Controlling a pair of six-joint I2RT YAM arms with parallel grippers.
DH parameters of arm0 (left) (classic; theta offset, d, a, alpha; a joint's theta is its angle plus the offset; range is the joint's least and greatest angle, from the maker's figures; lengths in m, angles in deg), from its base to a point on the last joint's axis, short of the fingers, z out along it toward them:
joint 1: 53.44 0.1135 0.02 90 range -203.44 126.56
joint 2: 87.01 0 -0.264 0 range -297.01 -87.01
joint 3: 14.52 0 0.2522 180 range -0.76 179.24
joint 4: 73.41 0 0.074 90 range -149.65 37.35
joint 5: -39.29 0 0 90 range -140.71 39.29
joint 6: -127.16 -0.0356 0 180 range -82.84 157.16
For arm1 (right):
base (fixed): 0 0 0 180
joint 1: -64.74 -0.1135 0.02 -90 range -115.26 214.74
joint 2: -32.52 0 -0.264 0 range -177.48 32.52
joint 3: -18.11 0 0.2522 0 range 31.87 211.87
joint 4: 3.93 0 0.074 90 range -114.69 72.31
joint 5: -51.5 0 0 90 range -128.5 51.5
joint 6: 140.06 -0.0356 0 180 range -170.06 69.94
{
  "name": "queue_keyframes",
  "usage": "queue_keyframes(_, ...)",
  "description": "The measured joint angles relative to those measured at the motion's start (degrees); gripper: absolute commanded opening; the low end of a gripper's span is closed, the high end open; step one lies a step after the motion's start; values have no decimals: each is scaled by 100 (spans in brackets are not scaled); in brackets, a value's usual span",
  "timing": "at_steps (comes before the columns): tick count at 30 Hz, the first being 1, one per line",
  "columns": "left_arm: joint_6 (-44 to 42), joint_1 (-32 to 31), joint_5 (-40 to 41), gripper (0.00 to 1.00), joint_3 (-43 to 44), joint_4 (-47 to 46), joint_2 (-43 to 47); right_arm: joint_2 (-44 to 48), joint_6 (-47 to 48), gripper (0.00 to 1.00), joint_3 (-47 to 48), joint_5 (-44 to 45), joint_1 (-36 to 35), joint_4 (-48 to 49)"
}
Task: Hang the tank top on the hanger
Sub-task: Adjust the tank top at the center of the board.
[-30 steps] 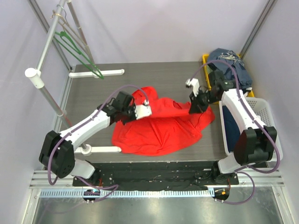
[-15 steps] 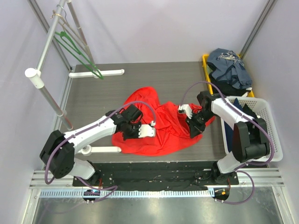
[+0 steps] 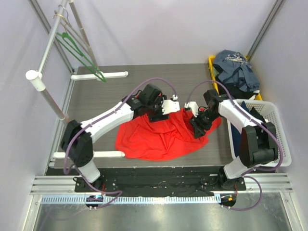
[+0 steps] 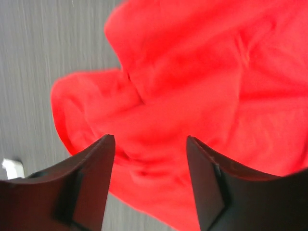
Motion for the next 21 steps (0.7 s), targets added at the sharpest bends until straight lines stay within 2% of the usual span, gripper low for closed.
queue_keyframes(3, -55, -160, -37, 78, 599, -107, -623, 39, -175, 59, 129, -59, 129, 70)
queue_keyframes(10, -273, -680, -72, 80, 1449, -127, -1738, 249, -778, 60, 229, -400, 1187, 494)
queue_keyframes(16, -426, -763, -151, 71, 1978, -109, -2288, 334, -964, 60, 229, -686, 2159, 632)
queue_keyframes(21, -549, -734, -170, 57, 2267, -116, -2479, 581, -1001, 60, 229, -931, 2511, 638)
